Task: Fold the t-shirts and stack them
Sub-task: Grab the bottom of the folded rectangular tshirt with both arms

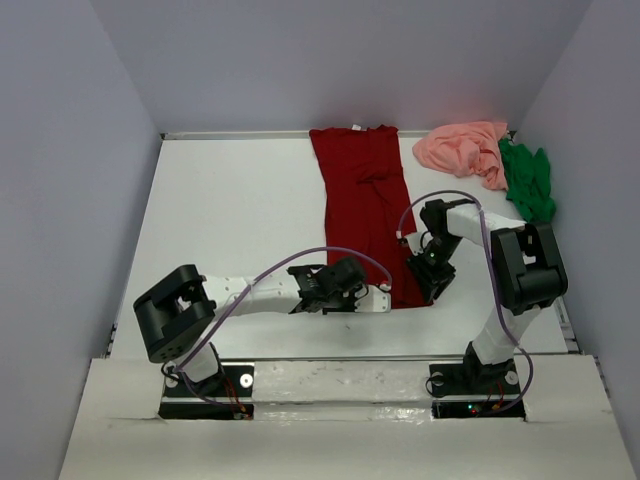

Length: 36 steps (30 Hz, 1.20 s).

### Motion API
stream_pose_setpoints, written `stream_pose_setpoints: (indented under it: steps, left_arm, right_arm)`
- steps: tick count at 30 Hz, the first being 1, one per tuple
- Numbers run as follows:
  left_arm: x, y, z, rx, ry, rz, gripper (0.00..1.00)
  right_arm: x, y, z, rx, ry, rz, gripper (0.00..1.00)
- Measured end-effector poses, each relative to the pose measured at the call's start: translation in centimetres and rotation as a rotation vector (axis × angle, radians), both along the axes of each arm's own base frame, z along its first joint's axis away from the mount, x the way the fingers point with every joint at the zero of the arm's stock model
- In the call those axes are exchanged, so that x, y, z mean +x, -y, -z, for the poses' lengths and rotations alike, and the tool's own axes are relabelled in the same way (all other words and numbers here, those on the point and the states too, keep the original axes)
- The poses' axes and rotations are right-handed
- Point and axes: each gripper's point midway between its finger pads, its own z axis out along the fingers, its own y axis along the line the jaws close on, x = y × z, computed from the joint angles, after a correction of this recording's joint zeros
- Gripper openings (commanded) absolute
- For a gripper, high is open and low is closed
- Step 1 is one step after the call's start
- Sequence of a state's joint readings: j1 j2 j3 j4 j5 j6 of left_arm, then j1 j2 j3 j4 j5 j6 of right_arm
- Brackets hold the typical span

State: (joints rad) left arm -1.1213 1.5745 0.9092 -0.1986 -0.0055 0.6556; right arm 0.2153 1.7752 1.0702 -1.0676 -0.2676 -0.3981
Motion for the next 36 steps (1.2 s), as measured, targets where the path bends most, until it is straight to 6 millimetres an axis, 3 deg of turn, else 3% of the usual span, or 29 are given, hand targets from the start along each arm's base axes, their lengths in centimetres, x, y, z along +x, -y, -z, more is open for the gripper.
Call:
stream_pose_setpoints:
  steps: [6,10,11,20,25,33,36]
  left_arm:
    - [0.2,0.1,-0.7,-0.019,0.011,-0.004,0.00]
    - [0.3,0.0,-0.7,-0.020,0.011,-0.006,0.00]
    - [0.4,0.0,-0.7,-0.020,0.012,-0.007,0.00]
    - [0.5,0.0,-0.8,-0.022,0.016,-0.006,0.00]
    - [0.6,0.0,-0.8,-0.020,0.021,-0.006,0.00]
    - [1.6,-0.5,-1.6,-0.011,0.078,-0.035,0.00]
    - [2.6,-1.1,-2.0,0.011,0.132,-0.065,0.00]
  right_arm:
    - [-0.6,-0.4,0.1,0.018,-0.029,0.010,0.38]
    - [-0.8,-0.5,0.2,0.024,-0.045,0.017,0.11]
    - [-0.8,-0.5,0.2,0.025,-0.045,0.017,0.00]
    - [-0.8,-0.6,0.1,0.025,-0.049,0.021,0.00]
    - [-1.1,-0.5,-1.2,0.030,-0.032,0.020,0.00]
    - [1.3,-1.2,-7.4,0.079,0.140,0.018,0.00]
    - [1.8,-1.4,-8.8,0.093,0.175,0.018,0.00]
